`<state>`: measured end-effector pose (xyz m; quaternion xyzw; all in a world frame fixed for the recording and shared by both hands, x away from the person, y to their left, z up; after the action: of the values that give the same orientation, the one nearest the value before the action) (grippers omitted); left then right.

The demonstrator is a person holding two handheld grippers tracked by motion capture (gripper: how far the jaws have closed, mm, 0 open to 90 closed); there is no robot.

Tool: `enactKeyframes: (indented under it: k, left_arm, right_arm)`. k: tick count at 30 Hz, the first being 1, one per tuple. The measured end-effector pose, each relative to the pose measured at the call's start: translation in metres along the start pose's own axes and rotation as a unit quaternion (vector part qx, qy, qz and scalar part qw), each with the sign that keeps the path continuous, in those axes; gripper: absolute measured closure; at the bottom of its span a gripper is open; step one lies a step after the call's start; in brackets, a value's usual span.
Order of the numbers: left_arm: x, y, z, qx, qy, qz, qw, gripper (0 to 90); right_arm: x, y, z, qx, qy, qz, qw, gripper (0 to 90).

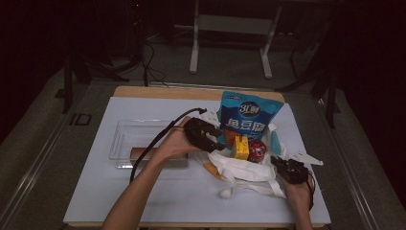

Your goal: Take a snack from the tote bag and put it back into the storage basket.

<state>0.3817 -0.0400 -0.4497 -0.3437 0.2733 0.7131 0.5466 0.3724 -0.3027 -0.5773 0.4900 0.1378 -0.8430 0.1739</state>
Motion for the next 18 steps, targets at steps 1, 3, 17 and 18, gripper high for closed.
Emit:
enactKeyframes:
  k: [1,3,17,18]
  left_arm:
    - [0.000,0.000,-0.002,0.000,-0.001,0.000,1.0000,47.3]
    - [-0.001,0.001,-0.004,0.002,-0.001,0.001,1.0000,47.2]
    - [-0.002,0.001,-0.024,-0.004,-0.027,-0.006,0.9996,40.4]
    - [-0.002,0.001,-0.026,-0.007,-0.026,-0.004,0.9996,39.0]
  right_arm:
    - [0.000,0.000,0.000,0.000,0.000,0.000,1.0000,83.2]
    - [0.000,0.000,0.000,0.000,0.000,0.000,1.0000,83.2]
    - [0.000,0.001,0.000,-0.002,0.000,-0.004,1.0000,83.2]
    - [0.000,0.000,0.000,-0.002,0.000,-0.004,1.0000,83.2]
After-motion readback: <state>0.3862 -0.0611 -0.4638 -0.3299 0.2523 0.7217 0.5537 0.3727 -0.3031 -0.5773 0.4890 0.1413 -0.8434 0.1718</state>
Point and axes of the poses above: each handheld gripper's, and its own axes: z roughly backward along the jaws, x roughly out of its underside, y roughly to its right, the point moved 8 cm from there along -z, roughly forward along the jaws, and after that the axes turned 4 degrees about y, right-handed, at the moved point
